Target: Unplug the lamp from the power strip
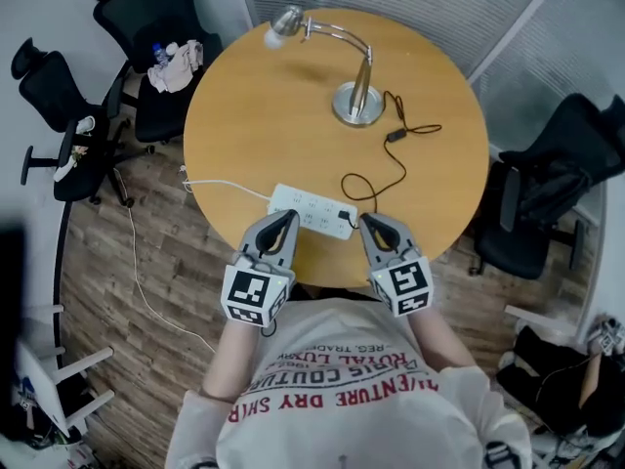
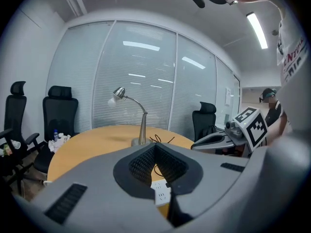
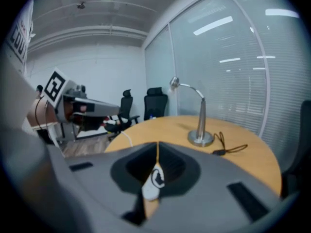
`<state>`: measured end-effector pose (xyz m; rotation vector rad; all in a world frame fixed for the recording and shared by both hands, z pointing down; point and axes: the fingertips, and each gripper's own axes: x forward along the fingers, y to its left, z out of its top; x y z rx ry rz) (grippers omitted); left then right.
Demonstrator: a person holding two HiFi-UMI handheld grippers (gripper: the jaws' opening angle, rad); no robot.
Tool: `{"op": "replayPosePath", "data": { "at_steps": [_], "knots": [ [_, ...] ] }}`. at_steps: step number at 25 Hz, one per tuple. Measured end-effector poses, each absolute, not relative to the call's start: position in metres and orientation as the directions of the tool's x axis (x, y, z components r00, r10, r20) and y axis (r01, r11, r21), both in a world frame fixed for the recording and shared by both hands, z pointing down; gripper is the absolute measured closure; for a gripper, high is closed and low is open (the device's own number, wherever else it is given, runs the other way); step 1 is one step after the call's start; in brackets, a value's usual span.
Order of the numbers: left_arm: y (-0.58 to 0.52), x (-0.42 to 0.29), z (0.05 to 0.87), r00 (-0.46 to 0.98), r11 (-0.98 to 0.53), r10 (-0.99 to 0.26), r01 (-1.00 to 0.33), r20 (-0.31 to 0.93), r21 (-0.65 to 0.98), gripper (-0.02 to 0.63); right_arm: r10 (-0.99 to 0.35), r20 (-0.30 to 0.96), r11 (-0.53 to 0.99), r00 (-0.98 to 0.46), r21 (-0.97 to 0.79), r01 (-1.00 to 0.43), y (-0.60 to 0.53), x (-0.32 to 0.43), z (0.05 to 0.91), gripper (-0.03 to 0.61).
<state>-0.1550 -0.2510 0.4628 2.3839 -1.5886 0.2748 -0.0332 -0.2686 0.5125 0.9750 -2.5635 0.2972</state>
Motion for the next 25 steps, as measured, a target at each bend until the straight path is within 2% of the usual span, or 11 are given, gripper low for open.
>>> {"op": "replayPosePath", "data": {
  "at_steps": [8,12,18,19,20,21,25],
  "knots": [
    [-0.286,-0.142,0.521,0.529,-0.54,-0.728,-0.834,0.437,0.11,0.584,-0.593,0.517,0.661,-0.617,-0.125,-0.74,-0.273,-0.034,0.544,0.548],
    [-0.287,-0.128,0.565,0.593,-0.686,-0.581,-0.725,0.557,0.056,0.584,-0.595,0.558,0.602,-0.578,-0.167,-0.781,-0.271,-0.036,0.554,0.548],
    [-0.279,-0.123,0.639,0.555,-0.839,-0.397,-0.542,0.731,-0.044,0.586,-0.551,0.665,0.605,-0.504,-0.097,-0.79,-0.266,-0.046,0.574,0.543],
    [-0.28,-0.122,0.646,0.548,-0.857,-0.374,-0.513,0.748,-0.053,0.584,-0.537,0.687,0.617,-0.49,-0.077,-0.783,-0.265,-0.048,0.578,0.524],
    [-0.28,-0.12,0.653,0.543,-0.873,-0.346,-0.486,0.765,-0.05,0.584,-0.518,0.71,0.631,-0.477,-0.059,-0.774,-0.263,-0.049,0.583,0.463],
    [-0.281,-0.118,0.66,0.538,-0.885,-0.316,-0.463,0.781,-0.039,0.584,-0.499,0.733,0.645,-0.462,-0.042,-0.763,-0.262,-0.05,0.588,0.442],
    [-0.283,-0.113,0.683,0.509,-0.918,-0.217,-0.398,0.833,0.003,0.584,-0.419,0.821,0.708,-0.389,0.027,-0.706,-0.26,-0.05,0.613,0.43]
  ]
}}
